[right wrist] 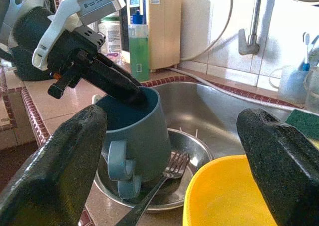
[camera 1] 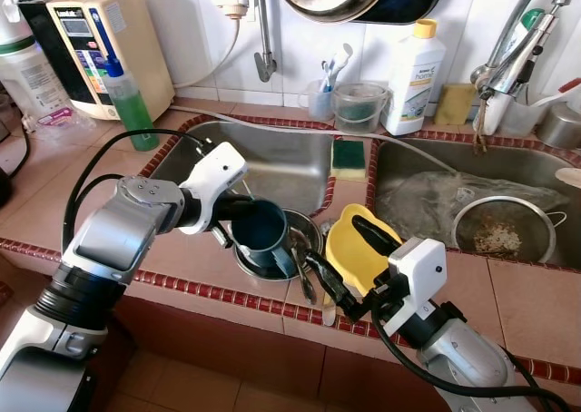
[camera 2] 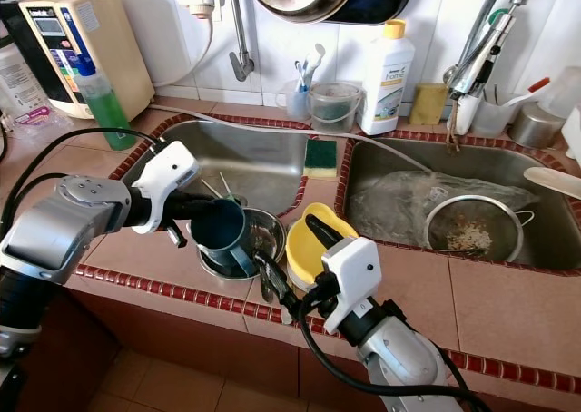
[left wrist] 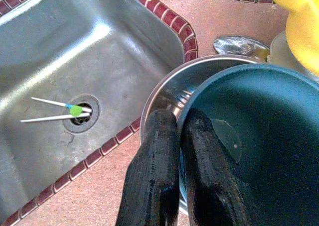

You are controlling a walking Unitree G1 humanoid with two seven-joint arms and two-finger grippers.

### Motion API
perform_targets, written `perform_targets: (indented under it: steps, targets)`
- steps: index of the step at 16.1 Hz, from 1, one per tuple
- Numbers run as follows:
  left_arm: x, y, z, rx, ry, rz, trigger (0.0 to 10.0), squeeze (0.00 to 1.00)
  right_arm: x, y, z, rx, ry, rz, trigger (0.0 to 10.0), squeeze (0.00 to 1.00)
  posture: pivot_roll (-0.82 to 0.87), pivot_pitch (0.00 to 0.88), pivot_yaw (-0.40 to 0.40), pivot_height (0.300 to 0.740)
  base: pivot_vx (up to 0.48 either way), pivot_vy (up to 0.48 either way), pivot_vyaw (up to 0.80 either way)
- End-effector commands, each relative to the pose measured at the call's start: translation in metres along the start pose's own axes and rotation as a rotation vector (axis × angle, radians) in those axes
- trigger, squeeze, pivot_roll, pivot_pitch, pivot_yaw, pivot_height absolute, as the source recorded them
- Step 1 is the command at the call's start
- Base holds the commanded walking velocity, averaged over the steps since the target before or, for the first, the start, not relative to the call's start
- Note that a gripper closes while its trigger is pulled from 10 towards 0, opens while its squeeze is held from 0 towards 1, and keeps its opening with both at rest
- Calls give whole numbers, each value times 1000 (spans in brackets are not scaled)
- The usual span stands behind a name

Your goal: Kitchen organization

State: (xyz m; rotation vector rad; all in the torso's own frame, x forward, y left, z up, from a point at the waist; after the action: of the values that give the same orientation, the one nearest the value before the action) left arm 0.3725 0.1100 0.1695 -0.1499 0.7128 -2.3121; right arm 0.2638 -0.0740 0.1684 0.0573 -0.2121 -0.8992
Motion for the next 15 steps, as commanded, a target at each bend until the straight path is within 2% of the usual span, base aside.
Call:
perform_targets:
  steps: [1, 8, 15]
  targets:
    - [-7, -5, 6, 7, 13, 17, 0, 0, 1, 2, 0, -2, -5, 5, 10000, 0, -205, 37, 86, 740, 0, 0, 0]
    - [-14, -8, 13, 23, 34, 32, 0, 0, 1, 5, 2, 4, -4, 14, 10000, 0, -203, 39, 76, 740, 0, 0, 0]
    - [-30, -23, 41, 114, 6, 46, 0, 0, 3, 6, 3, 3, -12, 19, 10000, 0, -206, 33, 71, 740, 0, 0, 0]
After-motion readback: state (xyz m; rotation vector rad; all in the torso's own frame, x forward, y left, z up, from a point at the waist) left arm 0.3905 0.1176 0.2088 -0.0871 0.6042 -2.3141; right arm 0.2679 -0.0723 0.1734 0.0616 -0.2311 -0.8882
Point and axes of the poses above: a point about 5 cm out from each wrist's last joint towards the gripper, its own y axis pointing out of the wrist towards the gripper, its own z axis along the axis of the wrist's last joint, x = y × z, the point moved 6 cm from there along y, pointing out of the wrist towards the gripper, and after that the axes turned 6 degrees about -y, right-handed, at the moved point
